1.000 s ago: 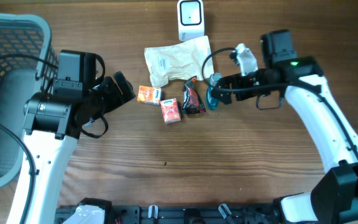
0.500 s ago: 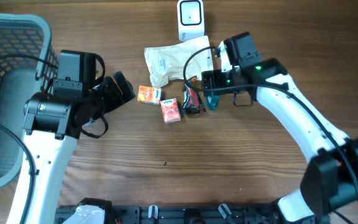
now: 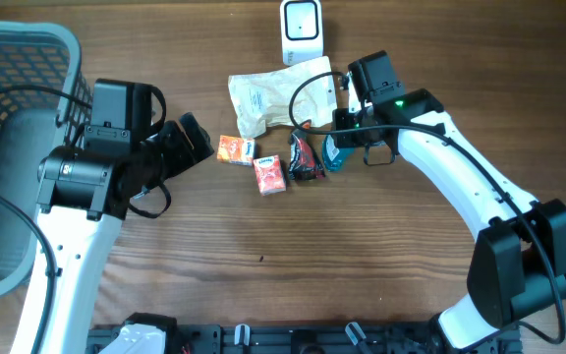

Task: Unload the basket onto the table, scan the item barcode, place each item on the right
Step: 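Reach the right gripper to the blue Listerine bottle and grasp it, then lift the bottle with the right gripper and move it rightward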

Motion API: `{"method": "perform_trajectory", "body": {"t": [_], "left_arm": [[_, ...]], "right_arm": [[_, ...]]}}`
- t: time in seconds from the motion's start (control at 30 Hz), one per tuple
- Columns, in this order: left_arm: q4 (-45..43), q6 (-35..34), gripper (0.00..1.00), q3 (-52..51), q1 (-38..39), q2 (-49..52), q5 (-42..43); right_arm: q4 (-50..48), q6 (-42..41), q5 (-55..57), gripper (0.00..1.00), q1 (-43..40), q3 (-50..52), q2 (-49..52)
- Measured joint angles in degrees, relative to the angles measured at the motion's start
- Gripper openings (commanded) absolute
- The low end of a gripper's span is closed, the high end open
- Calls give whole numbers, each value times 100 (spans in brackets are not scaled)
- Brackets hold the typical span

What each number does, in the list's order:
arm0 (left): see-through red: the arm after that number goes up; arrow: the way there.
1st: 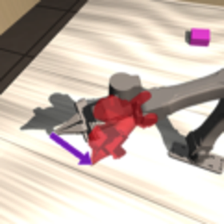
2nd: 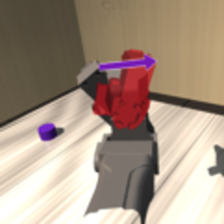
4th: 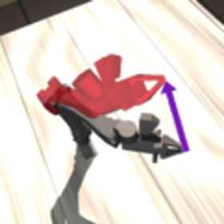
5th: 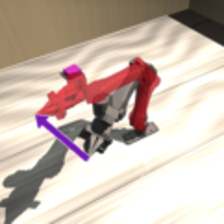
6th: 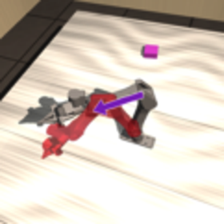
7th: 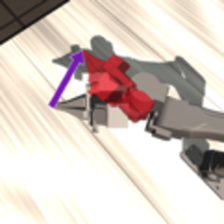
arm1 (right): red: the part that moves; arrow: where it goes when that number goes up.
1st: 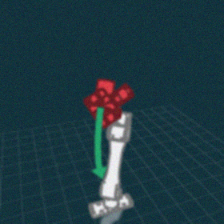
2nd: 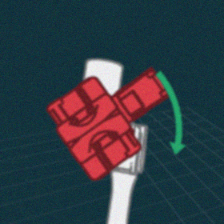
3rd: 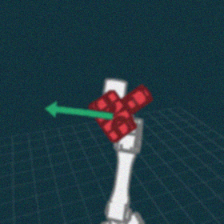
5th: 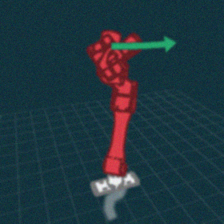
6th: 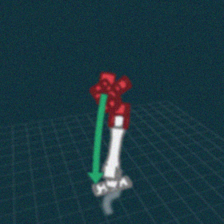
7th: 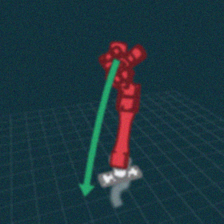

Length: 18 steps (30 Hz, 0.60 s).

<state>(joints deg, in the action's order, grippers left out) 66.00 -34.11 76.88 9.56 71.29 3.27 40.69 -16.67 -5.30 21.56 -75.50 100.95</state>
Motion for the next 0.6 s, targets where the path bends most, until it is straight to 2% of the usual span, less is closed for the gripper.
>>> {"method": "perform_trajectory", "body": {"t": [0.2,0.27,0.33,0.47,0.6], "left_arm": [[-2,0,100,0,0,0,0],[0,0,100,0,0,0,0],[0,0,100,0,0,0,0],[0,0,100,0,0,0,0],[0,0,100,0,0,0,0]], "right_arm": [[216,0,20,31,-114,2,-118],[299,0,-55,27,-446,2,-433],[339,15,-348,27,-796,0,-627],[490,640,-1646,23,-1394,0,-675],[1016,1939,-3346,23,-1451,0,-675]]}}
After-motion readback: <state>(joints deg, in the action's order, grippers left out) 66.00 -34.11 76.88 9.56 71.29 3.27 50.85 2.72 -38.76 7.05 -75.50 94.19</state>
